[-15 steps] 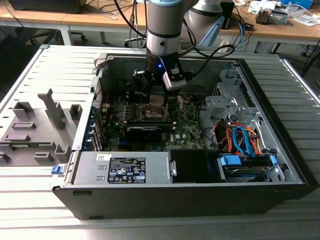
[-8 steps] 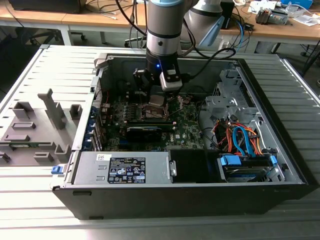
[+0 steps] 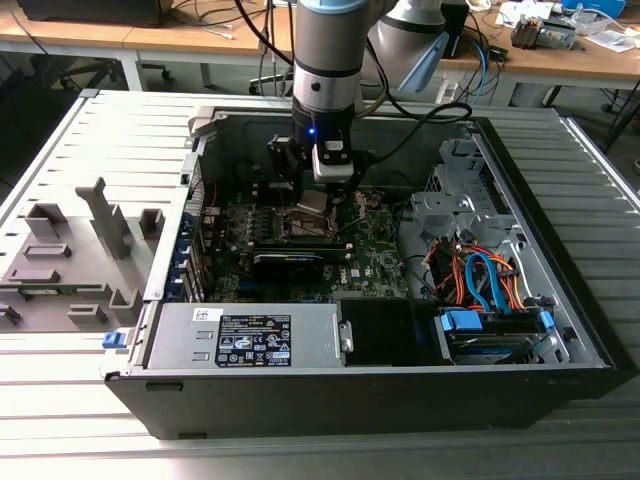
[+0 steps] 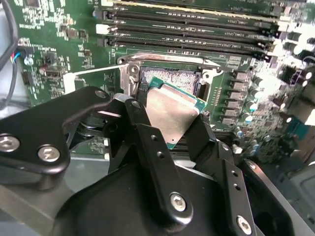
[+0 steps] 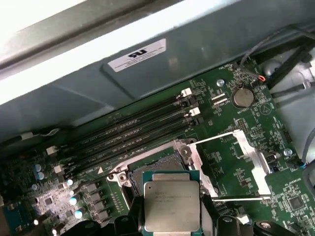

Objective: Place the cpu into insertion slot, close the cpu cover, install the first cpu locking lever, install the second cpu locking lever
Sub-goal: 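Place the cpu into insertion slot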

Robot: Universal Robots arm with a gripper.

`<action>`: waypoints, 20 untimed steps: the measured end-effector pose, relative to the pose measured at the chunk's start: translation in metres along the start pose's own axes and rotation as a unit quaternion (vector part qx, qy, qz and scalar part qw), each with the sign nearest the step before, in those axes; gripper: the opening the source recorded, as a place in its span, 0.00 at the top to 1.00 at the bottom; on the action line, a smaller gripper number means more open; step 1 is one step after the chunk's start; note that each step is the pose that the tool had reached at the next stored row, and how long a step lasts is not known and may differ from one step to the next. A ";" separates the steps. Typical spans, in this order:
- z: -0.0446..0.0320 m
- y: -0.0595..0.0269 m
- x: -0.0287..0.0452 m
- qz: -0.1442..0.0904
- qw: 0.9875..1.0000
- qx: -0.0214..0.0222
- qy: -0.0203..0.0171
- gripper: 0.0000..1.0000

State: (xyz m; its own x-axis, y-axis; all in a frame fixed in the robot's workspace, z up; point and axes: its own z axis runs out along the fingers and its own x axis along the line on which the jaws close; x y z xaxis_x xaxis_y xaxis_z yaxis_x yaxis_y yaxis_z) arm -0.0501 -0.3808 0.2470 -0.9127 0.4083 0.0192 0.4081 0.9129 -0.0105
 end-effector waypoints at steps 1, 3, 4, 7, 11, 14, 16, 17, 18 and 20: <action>0.0004 0.0000 0.0000 0.018 1.000 0.000 0.000 0.45; 0.0009 0.0000 0.0000 0.034 0.999 0.000 0.000 0.45; 0.0013 0.0000 0.0000 0.042 0.999 -0.001 0.000 0.45; 0.0024 0.0000 0.0000 0.068 0.998 -0.001 0.001 0.45; 0.0049 0.0001 -0.0001 0.116 0.993 -0.001 0.001 0.45; 0.0061 0.0001 -0.0001 0.139 0.990 -0.001 0.001 0.45; 0.0075 0.0001 -0.0001 0.166 0.986 -0.002 0.001 0.45; 0.0079 0.0001 -0.0002 0.173 0.985 -0.002 0.001 0.45; 0.0088 0.0001 -0.0002 0.190 0.982 -0.002 0.001 0.45; 0.0097 0.0001 -0.0002 0.208 0.978 -0.002 0.001 0.45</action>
State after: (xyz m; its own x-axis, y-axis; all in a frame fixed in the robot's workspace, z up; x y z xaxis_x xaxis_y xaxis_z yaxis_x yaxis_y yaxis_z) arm -0.0501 -0.3808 0.2373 -0.6680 0.7440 0.0165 0.7439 0.6682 -0.0141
